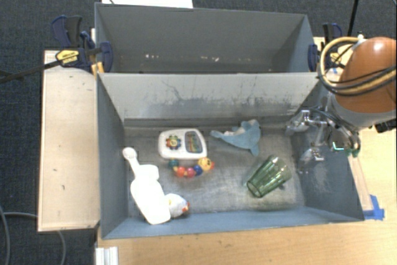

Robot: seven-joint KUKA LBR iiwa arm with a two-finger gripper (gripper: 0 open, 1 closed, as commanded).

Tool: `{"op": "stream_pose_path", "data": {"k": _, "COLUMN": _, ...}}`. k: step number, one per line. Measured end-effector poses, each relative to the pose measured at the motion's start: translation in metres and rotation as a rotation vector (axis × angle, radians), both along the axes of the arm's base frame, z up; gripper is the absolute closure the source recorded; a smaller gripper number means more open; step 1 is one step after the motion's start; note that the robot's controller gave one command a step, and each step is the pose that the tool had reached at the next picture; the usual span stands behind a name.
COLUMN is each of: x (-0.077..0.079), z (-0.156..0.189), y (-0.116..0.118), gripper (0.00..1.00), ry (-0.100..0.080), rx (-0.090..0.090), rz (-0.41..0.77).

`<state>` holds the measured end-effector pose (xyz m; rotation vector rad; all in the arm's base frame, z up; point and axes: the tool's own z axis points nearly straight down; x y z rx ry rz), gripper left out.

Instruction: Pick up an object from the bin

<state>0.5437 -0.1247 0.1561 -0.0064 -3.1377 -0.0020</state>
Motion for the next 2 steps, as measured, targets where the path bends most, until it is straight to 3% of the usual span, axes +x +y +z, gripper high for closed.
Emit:
{"op": "stream_pose_path", "data": {"k": 1, "x": 0.002, "z": 0.004, "y": 0.000, "gripper": 0.00, "ry": -0.007, "rx": -0.002, "rz": 0.004}}
{"op": "stream_pose_path", "data": {"k": 2, "x": -0.019, "z": -0.052, "y": 0.022, "gripper": 0.00, "ry": -0.013, "rx": -0.003, "rz": 0.306}}
